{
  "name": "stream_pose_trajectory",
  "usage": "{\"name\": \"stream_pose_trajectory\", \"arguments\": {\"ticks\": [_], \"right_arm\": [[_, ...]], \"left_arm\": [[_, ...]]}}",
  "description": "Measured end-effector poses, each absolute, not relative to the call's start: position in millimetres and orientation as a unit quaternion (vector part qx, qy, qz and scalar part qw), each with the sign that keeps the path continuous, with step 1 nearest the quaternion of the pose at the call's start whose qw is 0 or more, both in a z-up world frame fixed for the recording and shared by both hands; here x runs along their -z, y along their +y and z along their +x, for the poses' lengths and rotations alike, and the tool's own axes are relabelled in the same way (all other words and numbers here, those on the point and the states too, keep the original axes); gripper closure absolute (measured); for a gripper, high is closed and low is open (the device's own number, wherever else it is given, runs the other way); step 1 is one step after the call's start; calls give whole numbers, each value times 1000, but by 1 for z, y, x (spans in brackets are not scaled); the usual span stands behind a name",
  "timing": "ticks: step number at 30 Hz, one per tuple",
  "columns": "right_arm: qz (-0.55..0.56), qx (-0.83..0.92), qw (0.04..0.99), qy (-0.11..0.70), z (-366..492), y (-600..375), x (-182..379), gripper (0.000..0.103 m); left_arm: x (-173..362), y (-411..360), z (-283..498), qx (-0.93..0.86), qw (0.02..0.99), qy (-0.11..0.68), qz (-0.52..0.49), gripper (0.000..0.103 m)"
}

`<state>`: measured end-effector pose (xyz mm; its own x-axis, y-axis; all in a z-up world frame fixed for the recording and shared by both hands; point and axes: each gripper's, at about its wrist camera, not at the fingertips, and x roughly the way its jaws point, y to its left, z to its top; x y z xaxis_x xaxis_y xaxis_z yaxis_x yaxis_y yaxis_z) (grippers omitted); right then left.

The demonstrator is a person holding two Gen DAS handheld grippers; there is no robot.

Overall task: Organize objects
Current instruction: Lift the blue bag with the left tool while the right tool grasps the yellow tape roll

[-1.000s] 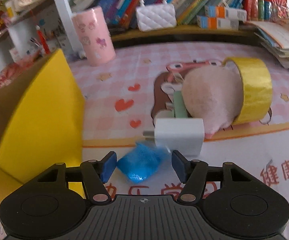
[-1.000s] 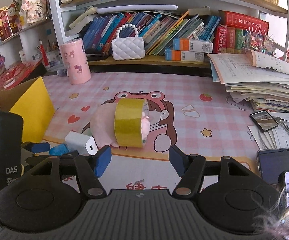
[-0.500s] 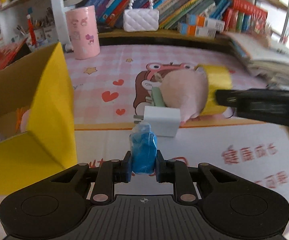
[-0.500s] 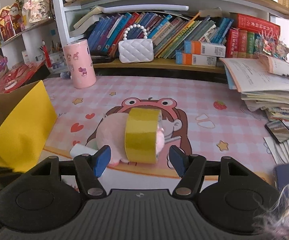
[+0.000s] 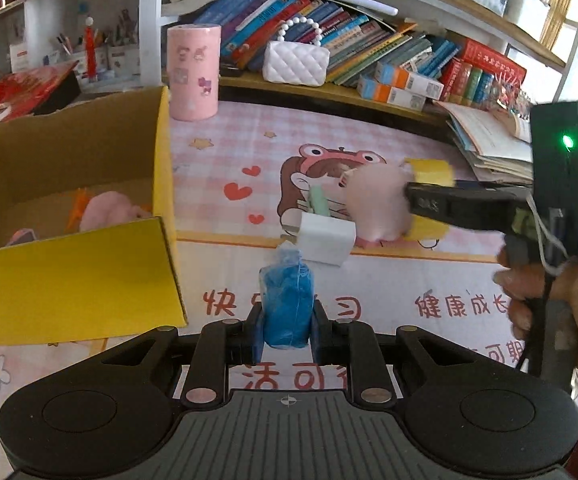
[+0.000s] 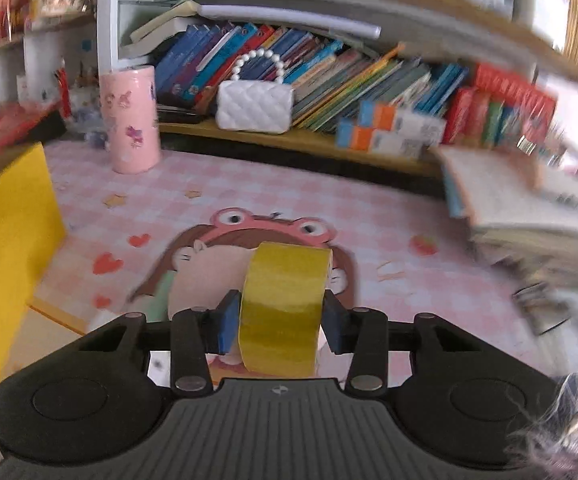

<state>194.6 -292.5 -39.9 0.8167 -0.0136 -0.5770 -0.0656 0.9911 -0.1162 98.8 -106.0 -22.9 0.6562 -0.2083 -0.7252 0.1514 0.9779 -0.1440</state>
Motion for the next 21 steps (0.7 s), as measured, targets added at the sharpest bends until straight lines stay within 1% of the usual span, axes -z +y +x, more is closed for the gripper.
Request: {"name": "stream_pose_trajectory", "arguments": {"ticks": [4,14,17,21], "right_arm": [[-131,3,954,272,177,-288,33,64],[-183,-7,966,184,131,-278,-2,64],[-170,-9,966,193,121,-277,-6,64],[-114,-3,963,243,111,-283,-5,64]], "left_arm": [[24,-106,98,109,908,403,-37,83],[22,-108,89,135,909,392,-42,83],[21,-105,84,138,911,387,-45,83],[23,-99,78,142,909,388,-51,83]]}}
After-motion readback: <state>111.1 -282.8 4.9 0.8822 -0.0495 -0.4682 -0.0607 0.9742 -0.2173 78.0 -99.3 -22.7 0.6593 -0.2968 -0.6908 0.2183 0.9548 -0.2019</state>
